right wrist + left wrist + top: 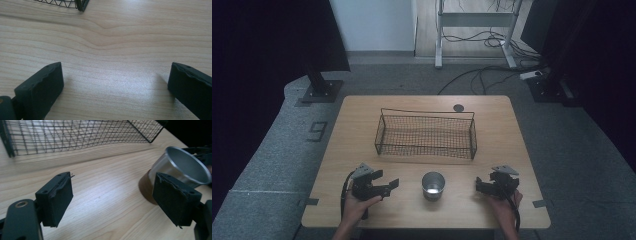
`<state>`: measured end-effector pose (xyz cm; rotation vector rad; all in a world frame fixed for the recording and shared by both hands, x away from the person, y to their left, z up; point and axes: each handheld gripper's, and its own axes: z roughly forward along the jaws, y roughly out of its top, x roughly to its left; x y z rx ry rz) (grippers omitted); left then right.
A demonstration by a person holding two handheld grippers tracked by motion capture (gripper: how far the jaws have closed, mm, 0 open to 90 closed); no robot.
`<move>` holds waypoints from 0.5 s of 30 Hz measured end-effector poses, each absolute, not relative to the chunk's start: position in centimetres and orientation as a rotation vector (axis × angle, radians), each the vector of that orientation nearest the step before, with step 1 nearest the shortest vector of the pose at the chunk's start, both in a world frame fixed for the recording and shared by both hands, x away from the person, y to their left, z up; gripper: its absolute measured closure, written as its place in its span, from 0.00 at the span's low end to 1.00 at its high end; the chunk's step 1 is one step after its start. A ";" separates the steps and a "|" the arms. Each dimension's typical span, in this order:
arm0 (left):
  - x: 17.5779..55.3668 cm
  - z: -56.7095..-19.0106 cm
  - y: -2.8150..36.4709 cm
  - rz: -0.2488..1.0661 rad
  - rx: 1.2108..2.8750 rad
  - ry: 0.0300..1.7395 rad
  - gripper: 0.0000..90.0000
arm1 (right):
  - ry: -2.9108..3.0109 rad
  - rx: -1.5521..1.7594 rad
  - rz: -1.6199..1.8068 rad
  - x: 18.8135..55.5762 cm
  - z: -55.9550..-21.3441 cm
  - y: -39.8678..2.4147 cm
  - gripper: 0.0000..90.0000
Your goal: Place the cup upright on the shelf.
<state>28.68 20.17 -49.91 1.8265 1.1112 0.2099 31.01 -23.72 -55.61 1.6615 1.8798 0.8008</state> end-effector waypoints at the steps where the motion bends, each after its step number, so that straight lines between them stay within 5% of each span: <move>1: 28.6 -49.8 20.1 0.209 1.828 1.107 0.19 | 1.881 1.661 0.800 31.0 -55.6 -23.7 0.00; 15: 28.4 -49.6 18.7 0.211 1.853 1.075 0.19 | 1.881 1.660 0.801 31.0 -55.6 -23.7 0.00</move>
